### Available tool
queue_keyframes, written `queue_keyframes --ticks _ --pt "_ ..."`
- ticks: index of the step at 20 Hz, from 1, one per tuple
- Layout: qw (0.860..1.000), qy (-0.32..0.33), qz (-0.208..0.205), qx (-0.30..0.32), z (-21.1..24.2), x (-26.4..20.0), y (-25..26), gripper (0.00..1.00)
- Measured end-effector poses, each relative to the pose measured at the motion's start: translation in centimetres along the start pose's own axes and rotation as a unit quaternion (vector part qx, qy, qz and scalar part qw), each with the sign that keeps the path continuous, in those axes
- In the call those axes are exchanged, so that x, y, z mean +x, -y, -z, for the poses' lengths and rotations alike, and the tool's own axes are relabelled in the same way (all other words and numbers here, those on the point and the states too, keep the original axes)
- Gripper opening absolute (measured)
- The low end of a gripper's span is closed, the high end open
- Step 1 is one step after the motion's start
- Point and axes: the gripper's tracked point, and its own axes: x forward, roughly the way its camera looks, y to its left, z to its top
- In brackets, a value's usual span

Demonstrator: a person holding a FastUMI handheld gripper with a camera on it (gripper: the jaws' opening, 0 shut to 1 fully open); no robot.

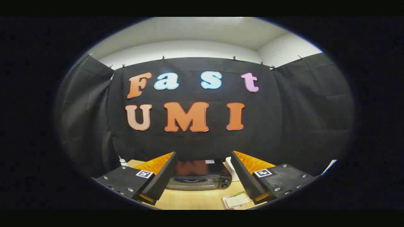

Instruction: Open the toaster oven, put the food inside, and close the toaster oven door.

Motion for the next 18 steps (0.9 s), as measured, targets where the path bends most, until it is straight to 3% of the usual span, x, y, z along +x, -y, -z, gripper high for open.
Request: queue_keyframes --ticks 18 --pt "1.000 -0.016 0.010 0.000 0.2 -2.3 -0.2 1.00"
